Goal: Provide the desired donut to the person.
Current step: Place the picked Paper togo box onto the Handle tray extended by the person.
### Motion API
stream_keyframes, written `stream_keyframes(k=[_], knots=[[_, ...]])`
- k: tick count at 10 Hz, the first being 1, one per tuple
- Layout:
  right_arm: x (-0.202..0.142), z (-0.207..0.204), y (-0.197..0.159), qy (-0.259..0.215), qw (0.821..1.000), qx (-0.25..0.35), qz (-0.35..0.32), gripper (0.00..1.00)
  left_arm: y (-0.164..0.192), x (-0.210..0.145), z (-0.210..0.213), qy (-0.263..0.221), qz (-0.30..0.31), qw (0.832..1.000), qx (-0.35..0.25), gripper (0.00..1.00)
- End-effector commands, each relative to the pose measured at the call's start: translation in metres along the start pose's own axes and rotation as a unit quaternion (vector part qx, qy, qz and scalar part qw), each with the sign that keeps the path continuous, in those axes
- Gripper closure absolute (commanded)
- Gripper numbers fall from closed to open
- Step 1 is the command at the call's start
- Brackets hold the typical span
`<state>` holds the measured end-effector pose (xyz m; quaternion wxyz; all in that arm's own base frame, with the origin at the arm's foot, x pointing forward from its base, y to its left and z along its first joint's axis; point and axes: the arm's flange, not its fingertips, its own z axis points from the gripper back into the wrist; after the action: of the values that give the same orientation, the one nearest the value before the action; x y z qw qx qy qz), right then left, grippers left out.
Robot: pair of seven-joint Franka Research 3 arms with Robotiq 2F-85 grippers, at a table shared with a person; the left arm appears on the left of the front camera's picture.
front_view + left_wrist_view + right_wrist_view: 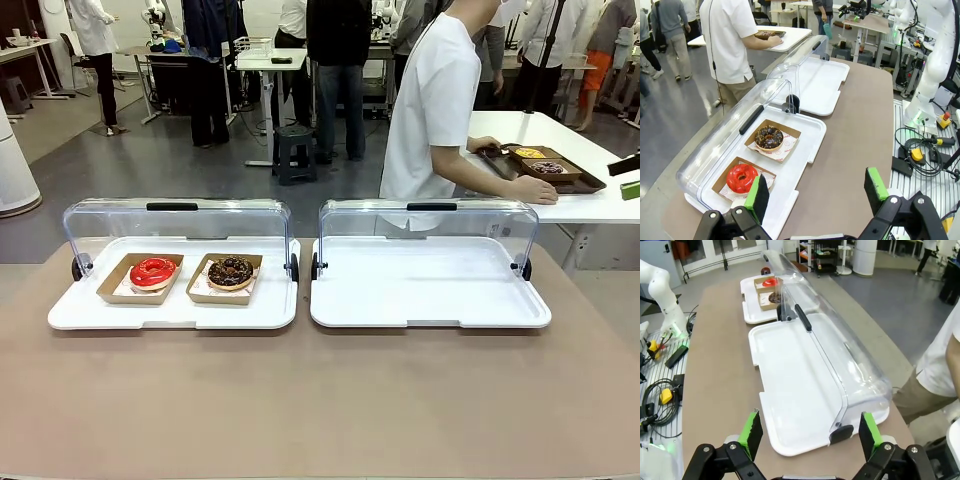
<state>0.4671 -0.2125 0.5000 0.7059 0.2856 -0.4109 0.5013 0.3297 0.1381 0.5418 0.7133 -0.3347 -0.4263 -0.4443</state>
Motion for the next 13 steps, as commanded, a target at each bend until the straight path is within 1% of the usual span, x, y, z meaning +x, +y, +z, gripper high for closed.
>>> stream_keyframes(k=[1, 2, 3, 13], knots=[[0.0019, -0.0029, 0.0024, -0.005, 1.0, -0.007, -0.006, 0.0, 0.0009, -0.0002, 0.0006, -0.011, -0.01, 1.0, -0.001, 0.0], [0.003, -0.0026, 0.0043, -0.007, 1.0, 0.006, 0.015, 0.0, 0.0009, -0.0002, 0.0006, -0.011, -0.01, 1.0, -0.001, 0.0], [-0.0004, 0.001, 0.0001, 0.0, 1.0, -0.001, 0.0, 0.0, 0.0009, -0.0002, 0.0006, -0.011, -0.01, 1.0, -0.001, 0.0], [-0.0004, 0.001, 0.0001, 0.0, 1.0, -0.001, 0.0, 0.0, 0.0009, -0.0002, 0.0006, -0.011, -0.01, 1.0, -0.001, 0.0]])
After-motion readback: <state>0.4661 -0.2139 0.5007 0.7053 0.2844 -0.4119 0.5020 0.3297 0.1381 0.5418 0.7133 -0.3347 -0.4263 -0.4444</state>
